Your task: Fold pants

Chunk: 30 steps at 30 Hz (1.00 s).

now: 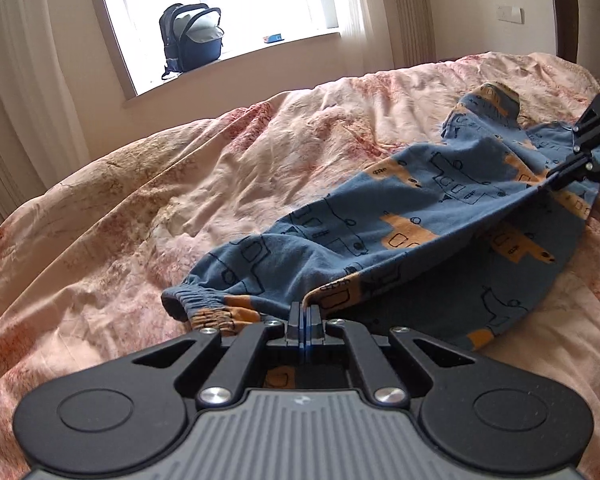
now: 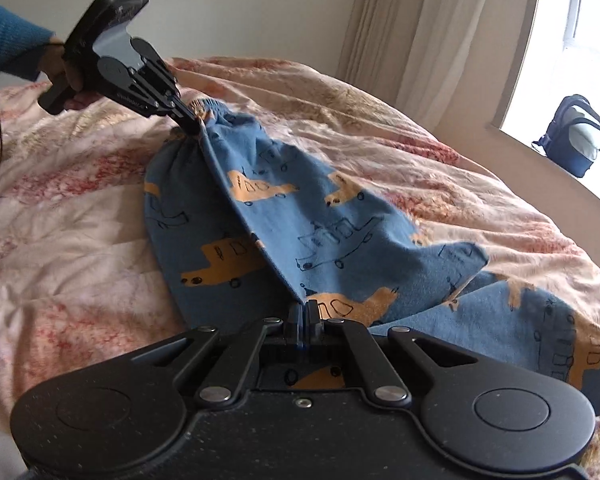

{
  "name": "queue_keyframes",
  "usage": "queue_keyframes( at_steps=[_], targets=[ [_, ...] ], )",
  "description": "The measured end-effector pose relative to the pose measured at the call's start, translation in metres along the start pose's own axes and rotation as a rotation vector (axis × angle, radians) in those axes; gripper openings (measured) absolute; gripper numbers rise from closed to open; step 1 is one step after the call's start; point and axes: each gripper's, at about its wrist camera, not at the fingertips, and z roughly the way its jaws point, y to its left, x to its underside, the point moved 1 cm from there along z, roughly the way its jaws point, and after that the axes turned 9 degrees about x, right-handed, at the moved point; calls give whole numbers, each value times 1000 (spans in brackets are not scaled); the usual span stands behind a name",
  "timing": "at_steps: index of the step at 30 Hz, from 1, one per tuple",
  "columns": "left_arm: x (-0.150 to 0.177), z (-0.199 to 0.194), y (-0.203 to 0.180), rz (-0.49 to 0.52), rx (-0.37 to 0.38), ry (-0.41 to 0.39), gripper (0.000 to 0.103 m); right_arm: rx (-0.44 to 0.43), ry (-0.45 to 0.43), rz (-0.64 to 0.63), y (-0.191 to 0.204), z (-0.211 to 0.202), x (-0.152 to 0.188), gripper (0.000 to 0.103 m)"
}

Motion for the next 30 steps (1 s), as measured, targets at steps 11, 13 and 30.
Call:
queue_keyframes(
  at_steps=[11, 13, 30],
  targets=[
    [21, 6, -9, 23, 8, 46, 0, -59, 56, -121, 24, -4, 5, 0],
    [22, 4, -9, 23, 8, 44, 0, -56, 54, -118, 23, -5, 6, 0],
    [26, -5, -27, -137, -42, 6, 98, -60, 39, -26, 25, -7, 30, 40]
  ],
)
